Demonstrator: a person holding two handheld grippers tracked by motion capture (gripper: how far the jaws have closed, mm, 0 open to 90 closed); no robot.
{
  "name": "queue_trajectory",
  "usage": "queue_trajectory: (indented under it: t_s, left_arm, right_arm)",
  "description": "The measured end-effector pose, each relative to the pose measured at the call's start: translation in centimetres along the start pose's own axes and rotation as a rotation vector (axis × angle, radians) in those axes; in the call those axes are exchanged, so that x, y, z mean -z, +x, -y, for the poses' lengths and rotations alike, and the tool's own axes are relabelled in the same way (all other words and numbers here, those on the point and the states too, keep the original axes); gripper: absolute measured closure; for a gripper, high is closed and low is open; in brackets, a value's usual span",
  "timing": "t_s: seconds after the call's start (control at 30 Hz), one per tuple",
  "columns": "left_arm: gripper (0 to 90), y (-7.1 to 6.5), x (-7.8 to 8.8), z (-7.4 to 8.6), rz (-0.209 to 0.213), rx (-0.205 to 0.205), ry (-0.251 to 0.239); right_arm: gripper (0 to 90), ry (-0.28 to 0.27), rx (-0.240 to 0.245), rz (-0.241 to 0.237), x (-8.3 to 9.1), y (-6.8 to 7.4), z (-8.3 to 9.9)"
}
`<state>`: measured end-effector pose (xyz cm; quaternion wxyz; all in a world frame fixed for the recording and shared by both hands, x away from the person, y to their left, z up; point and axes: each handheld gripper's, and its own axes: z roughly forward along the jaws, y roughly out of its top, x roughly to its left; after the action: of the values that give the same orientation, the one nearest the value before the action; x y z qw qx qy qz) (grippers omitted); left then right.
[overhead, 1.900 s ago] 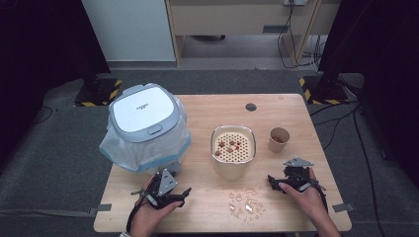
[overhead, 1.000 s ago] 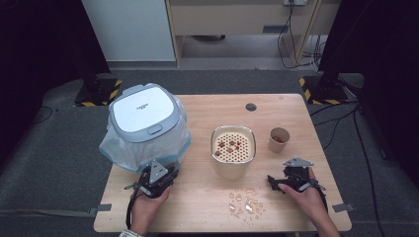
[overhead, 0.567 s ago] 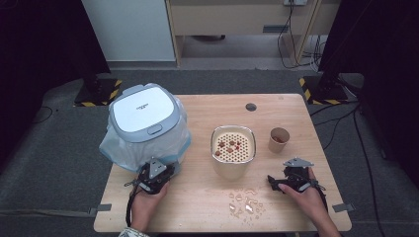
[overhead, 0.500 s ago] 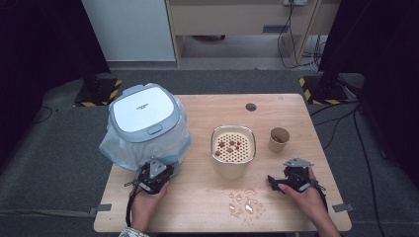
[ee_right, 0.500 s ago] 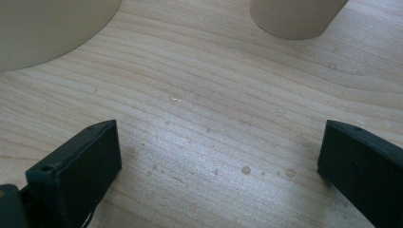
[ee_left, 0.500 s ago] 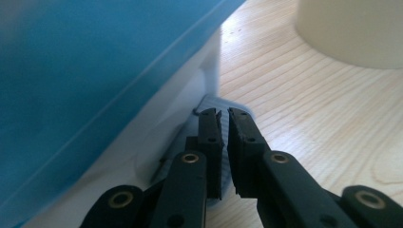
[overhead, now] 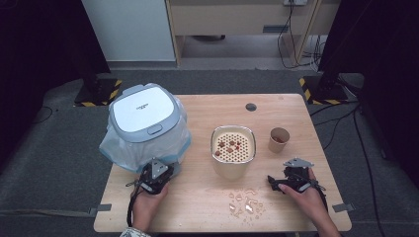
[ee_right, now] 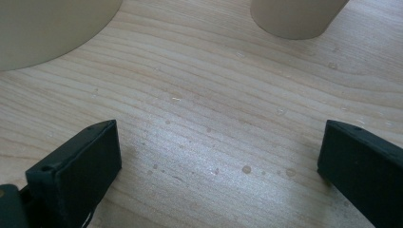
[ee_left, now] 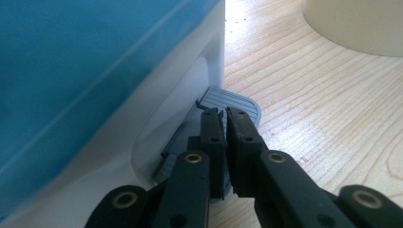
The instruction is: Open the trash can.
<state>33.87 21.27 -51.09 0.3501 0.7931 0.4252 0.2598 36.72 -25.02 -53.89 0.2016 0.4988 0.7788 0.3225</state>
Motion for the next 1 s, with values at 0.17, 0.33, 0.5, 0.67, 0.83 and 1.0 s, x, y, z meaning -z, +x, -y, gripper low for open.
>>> queue_trajectory:
  t_s: [0.17, 0.33, 0.5, 0.67, 0.83, 1.0]
  left_arm:
    - [85.8, -0.1, -0.1, 0.0, -0.005, 0.003, 0.007]
    - [85.9, -0.1, -0.2, 0.0, -0.005, 0.006, 0.01]
    - [86.1, -0.2, -0.2, 0.0, -0.008, -0.001, 0.021]
    - [86.4, -0.3, -0.4, 0.1, -0.016, -0.01, 0.03]
    - [87.2, -0.3, -0.8, 0.3, -0.011, -0.011, 0.051]
    - [87.4, -0.2, -1.1, 0.5, -0.008, -0.006, 0.051]
  right_arm:
    - [1.0, 0.0, 0.002, 0.0, 0.0, 0.0, 0.0]
    - [1.0, 0.0, 0.0, 0.0, 0.0, 0.0, 0.0]
    - [1.0, -0.001, 0.005, 0.001, 0.0, 0.0, 0.0]
    - [1.0, 0.0, 0.006, -0.002, 0.0, 0.0, 0.0]
    - [0.9, 0.0, 0.006, -0.002, 0.0, 0.0, 0.0]
    - [0.9, 0.001, 0.004, -0.002, 0.0, 0.0, 0.0]
